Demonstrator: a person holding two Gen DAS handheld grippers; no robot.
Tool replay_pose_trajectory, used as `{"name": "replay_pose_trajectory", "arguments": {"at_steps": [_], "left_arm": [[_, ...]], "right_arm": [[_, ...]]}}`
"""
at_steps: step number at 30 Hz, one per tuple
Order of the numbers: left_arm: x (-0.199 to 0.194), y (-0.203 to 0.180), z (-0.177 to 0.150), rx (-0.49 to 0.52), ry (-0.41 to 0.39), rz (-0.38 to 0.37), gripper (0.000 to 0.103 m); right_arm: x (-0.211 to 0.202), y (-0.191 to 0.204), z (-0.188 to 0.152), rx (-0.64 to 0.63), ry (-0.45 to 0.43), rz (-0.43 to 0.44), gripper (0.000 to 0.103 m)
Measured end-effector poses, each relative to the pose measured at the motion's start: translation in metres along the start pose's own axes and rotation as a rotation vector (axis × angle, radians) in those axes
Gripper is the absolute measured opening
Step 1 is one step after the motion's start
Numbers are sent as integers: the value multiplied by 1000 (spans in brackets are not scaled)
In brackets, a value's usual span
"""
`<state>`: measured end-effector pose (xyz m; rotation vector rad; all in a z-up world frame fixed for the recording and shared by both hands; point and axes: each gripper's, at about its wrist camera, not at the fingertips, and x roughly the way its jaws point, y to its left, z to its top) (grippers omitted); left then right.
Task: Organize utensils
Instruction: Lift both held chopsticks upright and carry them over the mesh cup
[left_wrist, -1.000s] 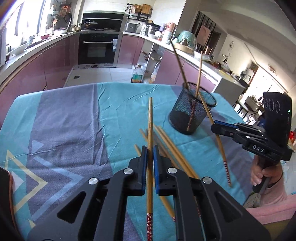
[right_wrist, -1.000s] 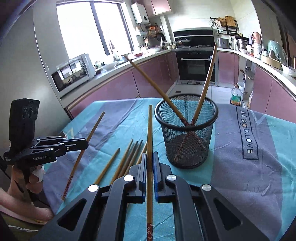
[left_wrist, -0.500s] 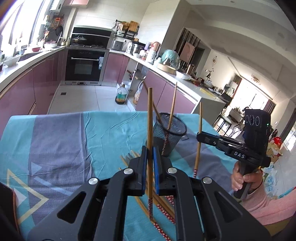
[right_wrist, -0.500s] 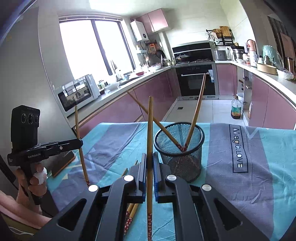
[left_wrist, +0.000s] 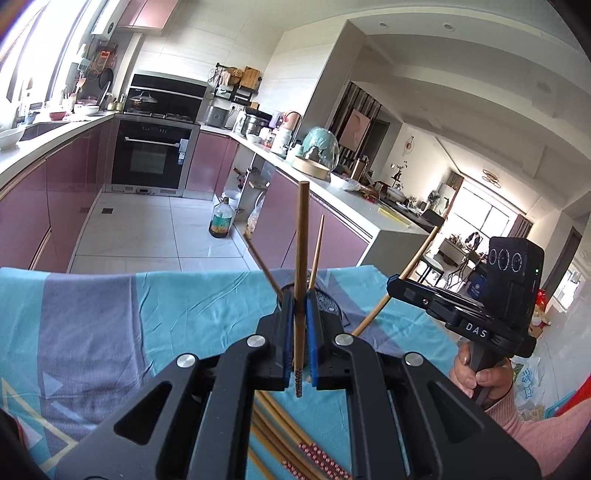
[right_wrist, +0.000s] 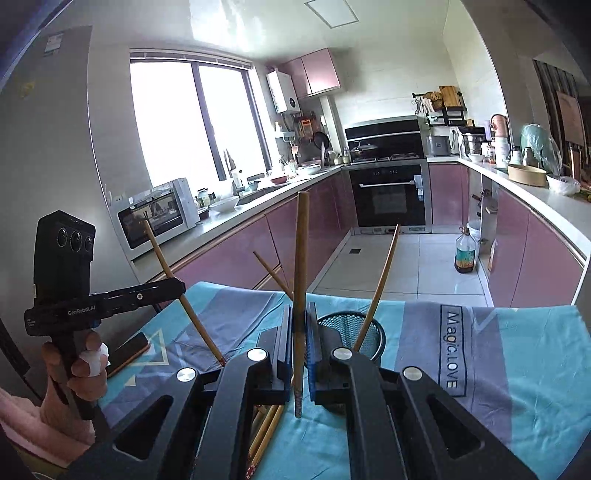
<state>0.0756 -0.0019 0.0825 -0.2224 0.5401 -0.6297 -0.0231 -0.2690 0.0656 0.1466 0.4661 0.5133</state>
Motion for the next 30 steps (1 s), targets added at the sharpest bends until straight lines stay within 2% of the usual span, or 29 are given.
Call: {"name": "replay_pose_trajectory", "arguments": {"at_steps": [7, 18, 24, 30], "left_arm": [[12, -11, 28, 13, -32, -15, 7], [17, -23, 53, 27, -77, -18, 7], [22, -26, 61, 14, -87, -18, 7], [26, -27, 54, 10, -74, -12, 7]], "right_arm": [[-6, -2, 24, -37, -48, -22, 5], [-9, -20, 50, -42, -112, -48, 5], [5, -27, 52, -31, -101, -53, 5], [22, -32, 47, -22, -52, -61, 5]]}}
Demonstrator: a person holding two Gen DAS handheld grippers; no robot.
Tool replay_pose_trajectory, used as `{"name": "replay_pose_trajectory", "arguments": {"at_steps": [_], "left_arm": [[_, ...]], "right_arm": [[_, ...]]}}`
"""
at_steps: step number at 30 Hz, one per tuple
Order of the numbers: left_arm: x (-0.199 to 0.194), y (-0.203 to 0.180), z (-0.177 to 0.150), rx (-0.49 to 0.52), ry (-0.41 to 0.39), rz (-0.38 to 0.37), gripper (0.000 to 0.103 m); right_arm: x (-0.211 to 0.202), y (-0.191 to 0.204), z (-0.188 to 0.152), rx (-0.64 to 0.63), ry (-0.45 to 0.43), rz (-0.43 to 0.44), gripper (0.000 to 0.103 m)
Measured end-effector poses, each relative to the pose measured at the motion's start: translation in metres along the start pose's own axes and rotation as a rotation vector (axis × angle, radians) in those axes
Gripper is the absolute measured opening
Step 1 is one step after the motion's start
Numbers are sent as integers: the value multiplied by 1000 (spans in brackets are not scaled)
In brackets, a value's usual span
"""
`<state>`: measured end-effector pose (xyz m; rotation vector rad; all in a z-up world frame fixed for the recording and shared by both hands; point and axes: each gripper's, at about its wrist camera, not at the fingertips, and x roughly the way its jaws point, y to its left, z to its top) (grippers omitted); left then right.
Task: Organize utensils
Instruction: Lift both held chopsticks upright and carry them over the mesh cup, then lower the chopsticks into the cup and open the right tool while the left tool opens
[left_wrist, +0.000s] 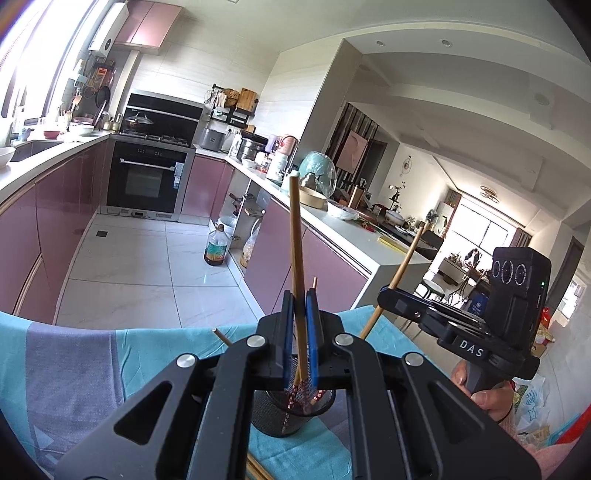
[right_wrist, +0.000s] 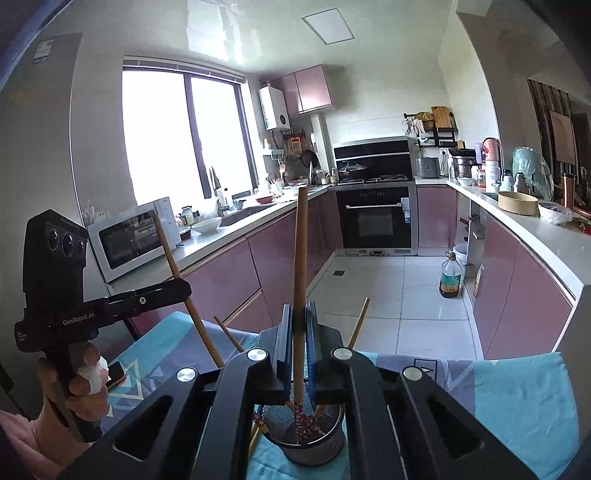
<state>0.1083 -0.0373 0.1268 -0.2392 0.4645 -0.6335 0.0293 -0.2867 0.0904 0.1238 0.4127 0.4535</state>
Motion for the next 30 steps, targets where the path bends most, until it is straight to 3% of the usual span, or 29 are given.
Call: {"name": "replay_pose_trajectory", "arguments": {"at_steps": [16, 22, 30], "left_arm": [[30, 6, -26, 2, 214, 18, 7], [52, 15, -36, 7, 283, 48, 8], [75, 28, -42, 4, 318, 93, 22]], "right_arm": [[41, -11, -30, 34, 207, -14, 6], [56, -20, -32, 52, 247, -27, 6], [75, -25, -40, 60, 280, -44, 11]]}}
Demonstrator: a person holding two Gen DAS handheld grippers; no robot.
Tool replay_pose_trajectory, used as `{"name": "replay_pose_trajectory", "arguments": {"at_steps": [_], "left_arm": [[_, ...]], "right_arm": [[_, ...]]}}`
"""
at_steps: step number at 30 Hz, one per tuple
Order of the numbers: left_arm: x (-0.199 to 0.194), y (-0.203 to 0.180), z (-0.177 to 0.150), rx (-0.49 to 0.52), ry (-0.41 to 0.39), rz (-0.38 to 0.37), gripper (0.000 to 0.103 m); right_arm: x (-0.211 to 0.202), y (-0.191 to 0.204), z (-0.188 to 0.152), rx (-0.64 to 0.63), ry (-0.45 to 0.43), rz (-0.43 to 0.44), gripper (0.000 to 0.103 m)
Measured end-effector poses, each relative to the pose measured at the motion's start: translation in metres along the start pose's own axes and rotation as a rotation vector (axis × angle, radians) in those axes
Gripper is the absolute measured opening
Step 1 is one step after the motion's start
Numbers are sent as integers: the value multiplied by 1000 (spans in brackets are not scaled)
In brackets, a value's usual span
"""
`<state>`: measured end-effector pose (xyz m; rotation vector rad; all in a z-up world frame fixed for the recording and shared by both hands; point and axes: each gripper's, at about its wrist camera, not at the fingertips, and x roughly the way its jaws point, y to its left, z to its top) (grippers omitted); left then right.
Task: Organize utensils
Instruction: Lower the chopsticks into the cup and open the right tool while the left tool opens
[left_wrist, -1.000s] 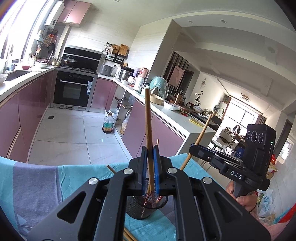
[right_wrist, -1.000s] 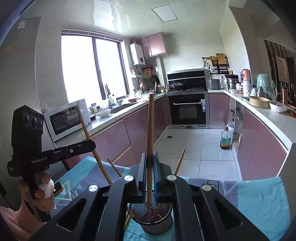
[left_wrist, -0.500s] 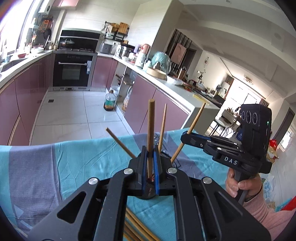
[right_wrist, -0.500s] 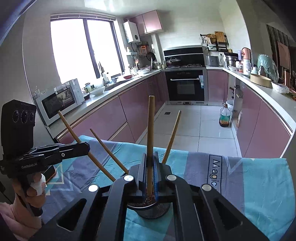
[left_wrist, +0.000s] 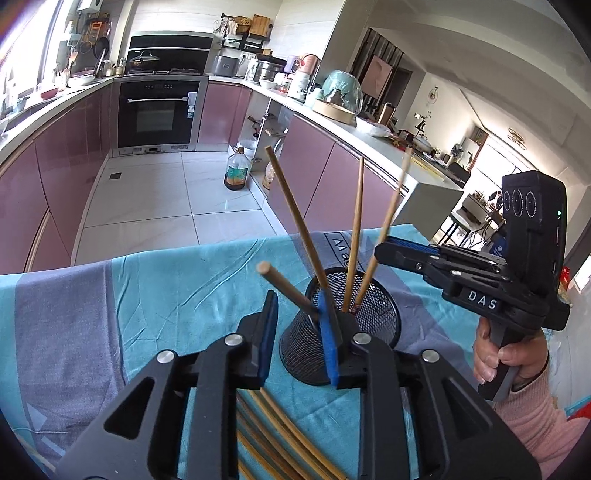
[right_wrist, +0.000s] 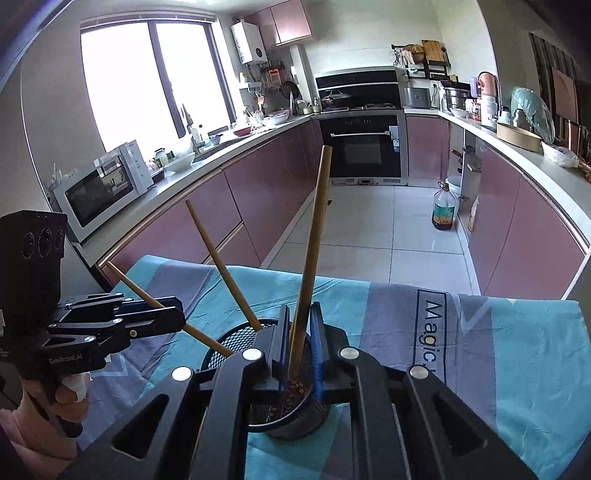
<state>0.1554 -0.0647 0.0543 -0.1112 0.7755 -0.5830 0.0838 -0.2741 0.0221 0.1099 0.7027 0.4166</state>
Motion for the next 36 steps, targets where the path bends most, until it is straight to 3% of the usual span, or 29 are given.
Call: {"name": "replay_pose_trajectory", "arguments": {"at_steps": [15, 19, 26, 30, 36], "left_arm": [[31, 6, 46, -10, -47, -32, 12], [38, 4, 50, 9, -48, -26, 12], [46, 5, 47, 14, -48, -24, 13], [39, 3, 38, 33, -70, 23, 36], [17, 3, 16, 79, -113, 89, 41]], "right_arm": [[20, 13, -3, -29, 17, 43, 12], [14, 12, -6, -30, 1, 26, 22], [8, 16, -13, -68, -12, -1, 26], [3, 25, -19, -93, -21, 6, 31], [-14, 30, -29, -90, -44, 37, 33]]}}
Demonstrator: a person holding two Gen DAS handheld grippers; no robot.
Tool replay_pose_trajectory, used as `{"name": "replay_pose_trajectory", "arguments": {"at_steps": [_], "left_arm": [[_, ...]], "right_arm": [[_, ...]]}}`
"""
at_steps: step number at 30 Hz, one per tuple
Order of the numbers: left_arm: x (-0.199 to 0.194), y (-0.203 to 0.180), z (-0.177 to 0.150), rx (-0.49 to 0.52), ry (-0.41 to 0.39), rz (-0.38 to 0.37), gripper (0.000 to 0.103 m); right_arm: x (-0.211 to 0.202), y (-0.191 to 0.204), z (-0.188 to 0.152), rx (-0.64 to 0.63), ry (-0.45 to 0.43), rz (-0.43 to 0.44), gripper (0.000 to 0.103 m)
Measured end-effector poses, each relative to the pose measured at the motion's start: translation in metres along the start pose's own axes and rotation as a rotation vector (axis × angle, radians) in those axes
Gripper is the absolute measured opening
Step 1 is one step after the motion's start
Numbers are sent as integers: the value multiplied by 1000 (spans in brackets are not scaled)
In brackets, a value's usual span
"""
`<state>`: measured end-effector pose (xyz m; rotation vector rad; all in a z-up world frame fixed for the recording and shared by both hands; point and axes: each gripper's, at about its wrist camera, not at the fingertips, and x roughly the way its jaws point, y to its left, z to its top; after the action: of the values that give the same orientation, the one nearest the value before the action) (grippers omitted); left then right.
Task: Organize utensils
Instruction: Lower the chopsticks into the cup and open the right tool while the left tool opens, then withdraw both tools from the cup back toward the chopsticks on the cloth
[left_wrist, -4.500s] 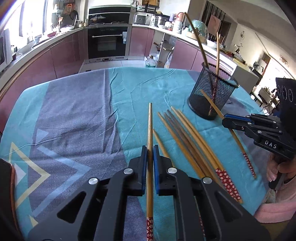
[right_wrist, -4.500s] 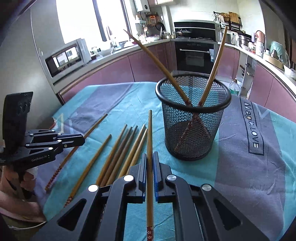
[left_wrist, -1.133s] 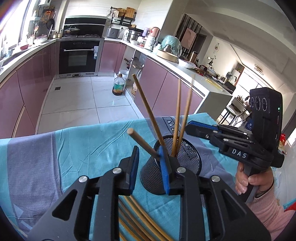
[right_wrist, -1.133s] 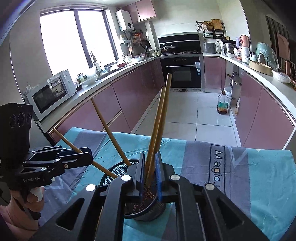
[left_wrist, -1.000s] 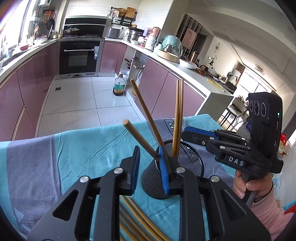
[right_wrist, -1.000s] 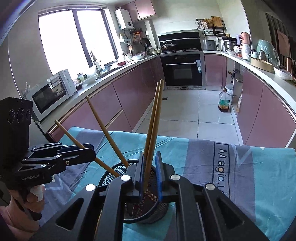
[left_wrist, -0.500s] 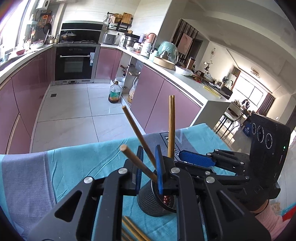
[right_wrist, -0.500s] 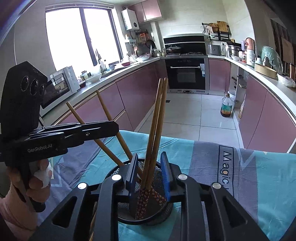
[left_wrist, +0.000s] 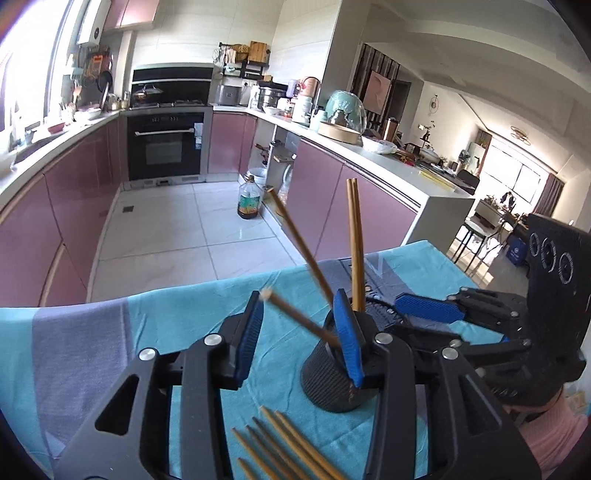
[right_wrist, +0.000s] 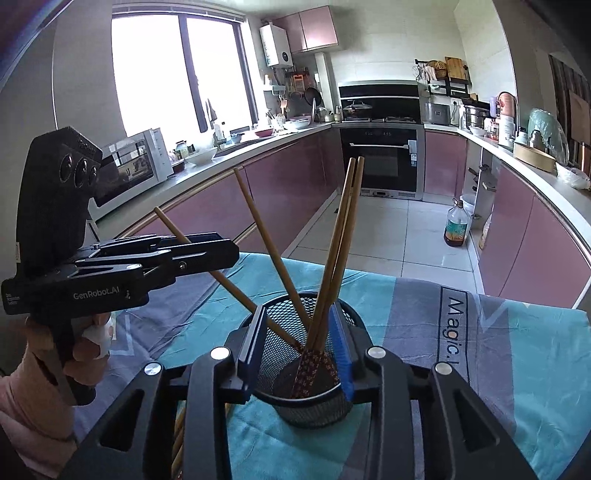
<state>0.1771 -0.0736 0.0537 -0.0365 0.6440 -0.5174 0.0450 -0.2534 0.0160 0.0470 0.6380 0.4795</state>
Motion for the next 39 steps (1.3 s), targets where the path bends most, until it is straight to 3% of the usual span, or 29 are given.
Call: {"name": "replay_pose_trajectory", "arguments": {"at_steps": [3, 7, 16, 25, 39], "left_arm": [[-16, 6, -15, 5, -10, 16, 45], [-39, 14, -43, 20, -10, 49, 43], [-59, 36, -105, -38, 72, 40, 43], [-57, 28, -156, -57, 181, 13, 42], [-63, 16, -181, -56, 237, 46, 41]], "right_arm": [[-10, 7, -7, -2, -7, 23, 34], [-21, 22, -22, -35, 2, 66, 34], [-4, 47, -59, -46, 122, 114, 37], [18, 67, -87, -28, 234, 151, 37], [23, 69, -98, 12, 262, 121, 37]]}}
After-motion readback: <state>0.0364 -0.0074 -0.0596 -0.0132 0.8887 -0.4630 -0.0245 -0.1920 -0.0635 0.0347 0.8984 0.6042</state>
